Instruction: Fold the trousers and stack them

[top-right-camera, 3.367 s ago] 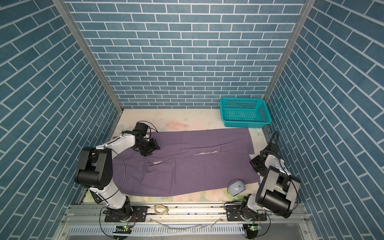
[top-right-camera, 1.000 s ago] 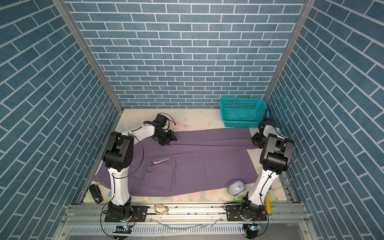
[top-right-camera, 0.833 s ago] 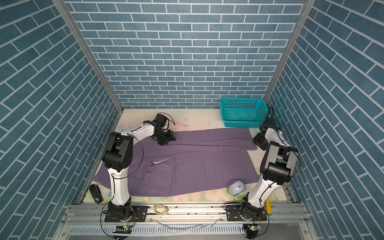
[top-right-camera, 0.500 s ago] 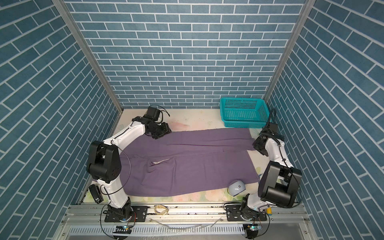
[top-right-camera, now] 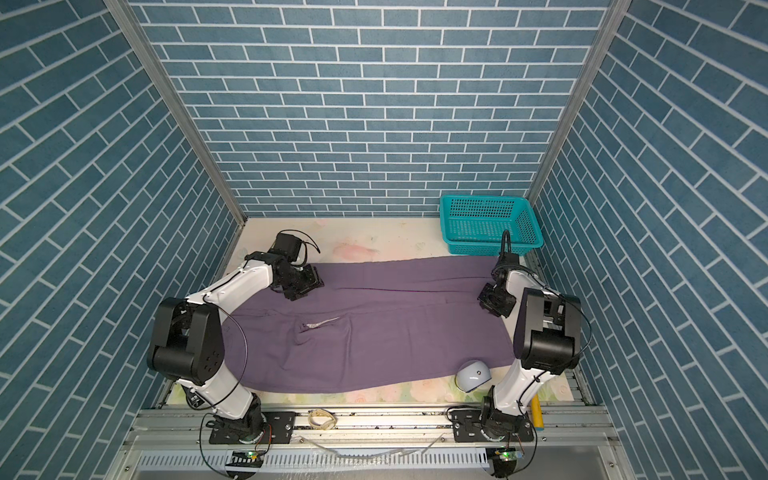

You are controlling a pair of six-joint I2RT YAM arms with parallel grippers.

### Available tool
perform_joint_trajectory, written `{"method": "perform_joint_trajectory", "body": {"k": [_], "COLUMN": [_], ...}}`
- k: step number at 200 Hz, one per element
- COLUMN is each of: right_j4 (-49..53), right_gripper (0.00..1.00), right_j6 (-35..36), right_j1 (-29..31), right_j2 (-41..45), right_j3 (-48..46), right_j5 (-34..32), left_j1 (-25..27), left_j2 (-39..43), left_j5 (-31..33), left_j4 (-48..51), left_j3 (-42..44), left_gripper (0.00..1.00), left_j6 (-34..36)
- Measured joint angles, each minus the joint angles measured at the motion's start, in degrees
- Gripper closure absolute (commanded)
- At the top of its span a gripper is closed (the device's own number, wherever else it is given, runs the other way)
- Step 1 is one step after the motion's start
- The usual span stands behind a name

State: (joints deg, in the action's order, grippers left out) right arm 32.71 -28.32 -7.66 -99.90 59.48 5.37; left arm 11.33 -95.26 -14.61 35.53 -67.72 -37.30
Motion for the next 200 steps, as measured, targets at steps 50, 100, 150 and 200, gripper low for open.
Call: {"method": "perform_joint_trajectory", "body": {"k": [50,100,150,200], "right_j4": [-2.1,-1.4,-0.6,-0.2], "right_gripper": [0.72,0.70,0.72,0.68], "right_j6": [-3.3,-4.9,-5.4,-5.2], "right_j1": [-5.1,-10.2,-13.7,-13.3], "right_j2": [0.4,-0.1,-1.7,-0.2], "right_j3": [-1.1,-0.2,1.7,1.6], "right_j5": [2.8,1.9,2.8,1.8], "left_j1": [-2.7,-8.0,-14.6,-17.9], "left_j2": [3.1,10.5,22.1,28.5], "left_j5": [-0.1,0.3,2.4,4.5], "left_j4": [-0.3,1.1,4.7,9.2], "left_j3": [2.7,7.0,8.9,13.3], "left_gripper": [0.36,0.32,0.28,0.28], "left_j6": [0.0,0.0,0.7,0.7]}}
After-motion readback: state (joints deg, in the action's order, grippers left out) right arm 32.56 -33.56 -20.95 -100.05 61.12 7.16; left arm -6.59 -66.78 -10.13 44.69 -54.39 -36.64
